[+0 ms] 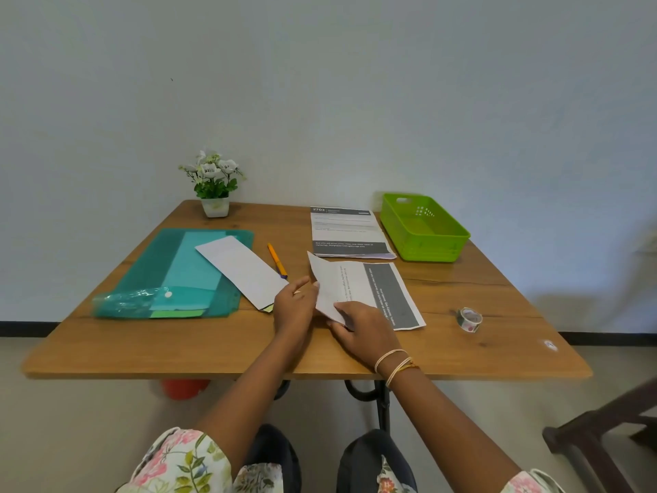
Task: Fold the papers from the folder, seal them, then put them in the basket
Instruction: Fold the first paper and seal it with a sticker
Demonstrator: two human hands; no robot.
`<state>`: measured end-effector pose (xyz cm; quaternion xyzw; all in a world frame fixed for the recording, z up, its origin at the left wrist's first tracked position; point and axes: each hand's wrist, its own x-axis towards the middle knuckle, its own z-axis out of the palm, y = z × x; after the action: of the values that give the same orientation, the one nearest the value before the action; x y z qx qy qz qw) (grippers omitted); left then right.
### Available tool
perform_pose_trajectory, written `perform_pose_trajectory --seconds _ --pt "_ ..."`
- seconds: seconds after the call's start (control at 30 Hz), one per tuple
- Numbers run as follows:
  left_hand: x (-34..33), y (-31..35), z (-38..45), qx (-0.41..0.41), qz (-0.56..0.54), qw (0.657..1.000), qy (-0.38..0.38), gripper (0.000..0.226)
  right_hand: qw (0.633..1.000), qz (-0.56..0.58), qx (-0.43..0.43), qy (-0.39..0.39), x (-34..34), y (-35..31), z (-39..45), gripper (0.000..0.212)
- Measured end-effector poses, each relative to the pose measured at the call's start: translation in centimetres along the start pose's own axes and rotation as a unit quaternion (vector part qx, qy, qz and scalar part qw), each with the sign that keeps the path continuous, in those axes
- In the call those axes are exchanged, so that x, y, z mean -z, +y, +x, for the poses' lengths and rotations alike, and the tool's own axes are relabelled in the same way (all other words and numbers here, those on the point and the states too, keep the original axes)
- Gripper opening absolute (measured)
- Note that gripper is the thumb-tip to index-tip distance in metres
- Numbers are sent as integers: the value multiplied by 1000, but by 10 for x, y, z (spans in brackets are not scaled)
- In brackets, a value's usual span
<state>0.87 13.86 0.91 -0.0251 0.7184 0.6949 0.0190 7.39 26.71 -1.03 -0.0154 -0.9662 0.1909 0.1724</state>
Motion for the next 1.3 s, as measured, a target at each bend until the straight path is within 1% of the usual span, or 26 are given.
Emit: perform_pose_trajectory --seconds 0.07,0.13,0.2,0.27,0.33,0.37,0.4,0.43,0.47,0.5,0.53,0.57,0.6,0.67,0.7,0.73,0.77,0.8,0.83,0.87,0.9,0.97,1.03,1.17,1.23,1.3 --pt "0 -1 -6 -16 -47 997 -62 32 999 -13 7 47 -3 -1 -1 47" --pt "-1 -4 -10 -41 -41 991 -120 34 996 5 -10 85 -5 -5 -3 42" --pt "-3 -6 -12 -55 -20 986 -157 35 990 51 -65 116 -4 -9 -3 37" --pt "-6 -8 -12 -65 20 983 -171 35 967 135 -163 142 -1 -12 0 41" --pt "-7 -12 -9 -89 95 977 -167 35 924 227 -270 144 3 -12 6 47" --pt "-7 -14 -8 -101 124 973 -164 34 897 276 -318 136 6 -12 9 48" --pt "-7 -16 -8 -110 142 971 -159 34 859 343 -360 128 9 -12 11 49" --pt "-7 -16 -9 -115 151 970 -152 34 807 425 -392 121 14 -13 13 51" --pt "-7 -17 -9 -120 157 970 -144 34 748 506 -416 108 20 -15 14 53" --pt "-7 -17 -9 -122 163 969 -138 34 697 566 -430 99 25 -17 13 56" --pt "-8 -17 -9 -123 166 969 -133 36 671 593 -435 92 29 -18 13 57" --pt "-8 -16 -8 -120 168 970 -126 37 667 599 -436 80 31 -19 12 58" --pt "-9 -16 -7 -116 171 971 -120 38 675 592 -435 63 32 -20 11 58" --pt "-11 -17 -4 -100 178 972 -114 41 711 559 -424 35 30 -22 10 56" --pt "-11 -17 -1 -95 186 971 -112 44 728 543 -418 22 28 -22 10 53" --pt "-12 -17 0 -94 196 970 -109 46 752 518 -409 10 23 -21 10 48" --pt "-13 -17 2 -94 203 969 -106 48 798 458 -391 2 20 -20 10 40" --pt "-13 -17 2 -95 208 968 -102 50 861 357 -363 -6 17 -17 10 32" --pt "-14 -18 3 -96 212 968 -98 50 913 244 -326 -17 14 -15 9 32" --pt "-15 -18 3 -96 215 967 -94 51 945 141 -294 -25 11 -12 8 38" --pt "-15 -18 3 -95 219 967 -90 51 960 58 -272 -35 10 -11 7 42" --pt "-16 -19 3 -95 218 968 -85 51 972 -56 -225 -41 10 -10 5 41" --pt "-15 -19 2 -96 208 970 -81 49 978 -91 -184 -44 9 -7 3 42" --pt "-13 -21 1 -114 169 976 -74 44 990 -30 -129 -49 9 -4 -2 55" --pt "-12 -22 1 -127 138 979 -83 41 993 -23 -96 -65 11 -7 -4 62" --pt "-11 -22 -1 -143 116 978 -96 41 994 -32 -83 -67 11 -9 -6 67"
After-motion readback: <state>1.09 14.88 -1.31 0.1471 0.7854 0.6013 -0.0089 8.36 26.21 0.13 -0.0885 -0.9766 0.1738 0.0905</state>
